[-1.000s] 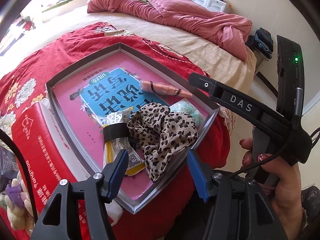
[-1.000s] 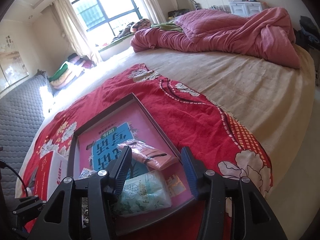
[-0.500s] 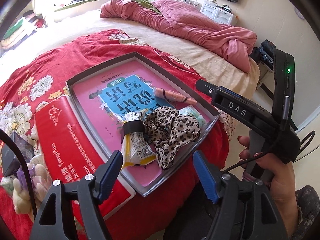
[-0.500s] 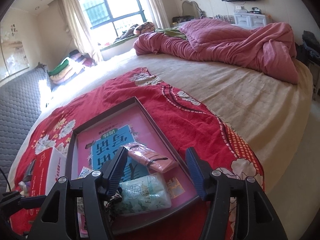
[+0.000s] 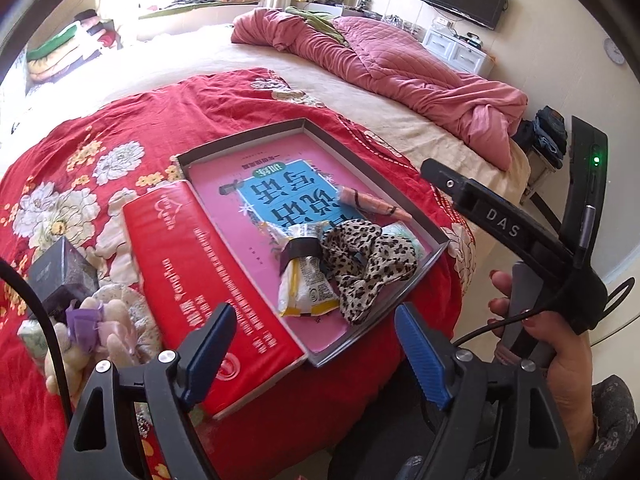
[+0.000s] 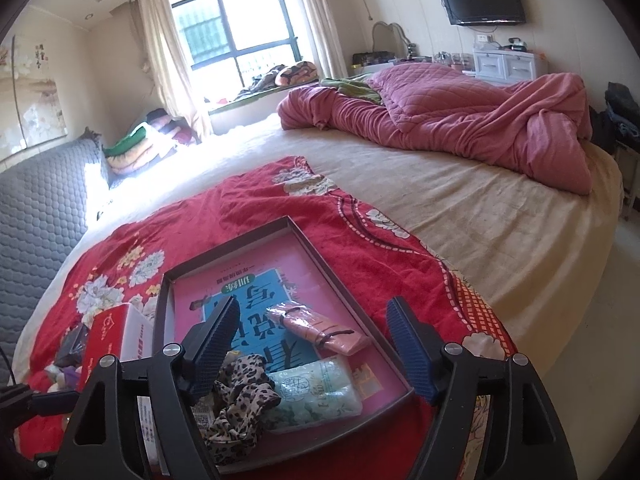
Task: Organize soft objects
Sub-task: 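Move both open tools back over the pile of soft items, then grasp the white plush bunny with the left tool while the right tool grasps the mint-green bagged ball, then carry the bunny with the left tool while the right tool carries the green ball to the tray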
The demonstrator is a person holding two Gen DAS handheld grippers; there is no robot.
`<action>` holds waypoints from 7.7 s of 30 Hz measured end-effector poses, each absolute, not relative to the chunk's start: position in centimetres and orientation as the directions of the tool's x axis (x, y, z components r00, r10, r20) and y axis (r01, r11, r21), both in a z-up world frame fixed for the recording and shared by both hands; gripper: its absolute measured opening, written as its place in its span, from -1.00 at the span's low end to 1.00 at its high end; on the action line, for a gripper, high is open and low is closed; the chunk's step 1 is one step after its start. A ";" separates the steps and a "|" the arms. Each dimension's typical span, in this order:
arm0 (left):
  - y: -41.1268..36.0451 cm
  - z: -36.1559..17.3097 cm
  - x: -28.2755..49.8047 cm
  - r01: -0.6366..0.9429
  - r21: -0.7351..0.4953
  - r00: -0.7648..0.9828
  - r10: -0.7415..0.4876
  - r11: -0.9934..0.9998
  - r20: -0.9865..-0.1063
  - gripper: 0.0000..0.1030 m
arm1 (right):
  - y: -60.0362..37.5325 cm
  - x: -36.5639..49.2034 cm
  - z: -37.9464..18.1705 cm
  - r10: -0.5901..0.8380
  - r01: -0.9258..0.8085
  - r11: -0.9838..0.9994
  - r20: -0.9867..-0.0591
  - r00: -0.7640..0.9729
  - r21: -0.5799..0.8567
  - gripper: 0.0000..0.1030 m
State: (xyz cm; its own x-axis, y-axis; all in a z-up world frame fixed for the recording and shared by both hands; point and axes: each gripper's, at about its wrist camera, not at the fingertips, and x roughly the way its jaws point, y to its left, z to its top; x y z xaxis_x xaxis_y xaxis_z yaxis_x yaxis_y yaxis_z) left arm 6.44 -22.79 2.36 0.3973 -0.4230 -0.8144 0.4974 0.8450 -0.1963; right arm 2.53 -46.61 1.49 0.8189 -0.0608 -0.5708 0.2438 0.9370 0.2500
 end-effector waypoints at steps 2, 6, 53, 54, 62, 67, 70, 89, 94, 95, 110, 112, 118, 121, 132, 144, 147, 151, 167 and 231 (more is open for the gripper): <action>-22.1 2.4 6.4 0.487 -0.194 0.405 -0.417 0.852 -0.814 0.57 | -46.2 2.4 1.9 -0.055 0.235 0.939 -0.565 0.824 0.252 0.50; -20.5 2.8 6.3 0.461 -0.187 0.426 -0.401 0.867 -0.811 0.57 | -45.1 2.3 2.7 -0.046 0.210 0.949 -0.556 0.830 0.235 0.50; 0.3 5.3 5.3 0.130 -0.219 0.580 -0.253 0.967 -0.774 0.59 | -26.7 -0.2 8.9 0.281 -0.288 0.956 -0.489 0.826 0.063 0.51; 0.5 5.2 5.2 0.127 -0.217 0.579 -0.250 0.968 -0.776 0.59 | -26.4 -0.2 8.9 0.287 -0.297 0.953 -0.490 0.823 0.059 0.51; 1.7 5.0 5.0 0.109 -0.225 0.582 -0.245 0.968 -0.775 0.59 | -24.3 -0.6 8.5 0.312 -0.348 0.937 -0.507 0.804 0.026 0.51; 1.7 4.3 5.0 0.112 -0.227 0.571 -0.250 0.967 -0.782 0.59 | -23.5 -0.5 7.8 0.339 -0.383 0.923 -0.536 0.773 0.032 0.51; 1.5 3.6 5.2 0.111 -0.233 0.556 -0.254 0.966 -0.792 0.59 | -22.8 -0.4 6.6 0.349 -0.409 0.912 -0.574 0.741 0.025 0.51; -0.9 -1.5 7.8 0.123 -0.217 0.489 -0.250 0.968 -0.836 0.59 | -18.6 -0.7 -0.4 0.278 -0.560 0.807 -0.717 0.640 -0.187 0.51; -1.5 -2.7 9.3 0.128 -0.208 0.474 -0.244 0.970 -0.846 0.59 | -17.6 -0.7 -1.1 0.262 -0.587 0.777 -0.730 0.631 -0.229 0.51; -1.5 -2.8 9.4 0.136 -0.212 0.475 -0.251 0.968 -0.843 0.59 | -17.3 -0.8 -1.3 0.251 -0.591 0.768 -0.732 0.633 -0.248 0.51; -1.2 -4.4 10.9 0.166 -0.246 0.466 -0.296 0.955 -0.834 0.42 | -13.5 0.5 -6.7 0.049 -0.632 0.602 -0.767 0.640 -0.489 0.51; -1.2 -4.6 11.2 0.167 -0.247 0.461 -0.297 0.954 -0.836 0.39 | -13.4 0.9 -7.3 0.029 -0.628 0.594 -0.767 0.641 -0.503 0.51; -1.1 -5.0 11.5 0.169 -0.240 0.458 -0.292 0.956 -0.839 0.29 | -13.5 1.5 -8.3 -0.002 -0.618 0.555 -0.745 0.668 -0.556 0.49; -1.0 -5.0 11.7 0.169 -0.258 0.457 -0.307 0.951 -0.834 0.24 | -13.6 1.7 -8.9 -0.021 -0.611 0.534 -0.731 0.682 -0.585 0.45; -1.3 -5.2 11.6 0.192 -0.294 0.459 -0.350 0.936 -0.816 -0.17 | -14.0 2.3 -9.5 -0.027 -0.618 0.517 -0.733 0.680 -0.592 -0.02; -0.5 -4.0 10.2 0.214 -0.335 0.504 -0.398 0.918 -0.767 -0.21 | -15.1 2.2 -6.1 0.033 -0.516 0.591 -0.621 0.783 -0.620 -0.04; -0.6 -3.6 9.7 0.220 -0.333 0.513 -0.399 0.917 -0.760 -0.21 | -15.5 2.3 -5.2 0.046 -0.486 0.611 -0.584 0.810 -0.625 -0.04; -0.5 -3.2 9.0 0.217 -0.323 0.526 -0.389 0.921 -0.756 -0.21 | -16.4 3.3 -3.9 0.064 -0.455 0.645 -0.550 0.833 -0.614 -0.04; -1.9 0.7 6.5 0.241 -0.268 0.586 -0.360 0.933 -0.726 -0.21 | -17.8 2.2 -1.3 0.110 -0.413 0.743 -0.512 0.852 -0.527 -0.04; -18.9 6.6 8.0 0.410 -0.170 0.579 -0.400 0.896 -0.710 -0.21 | -35.3 0.6 5.5 0.034 -0.073 0.993 -0.355 0.934 -0.097 -0.04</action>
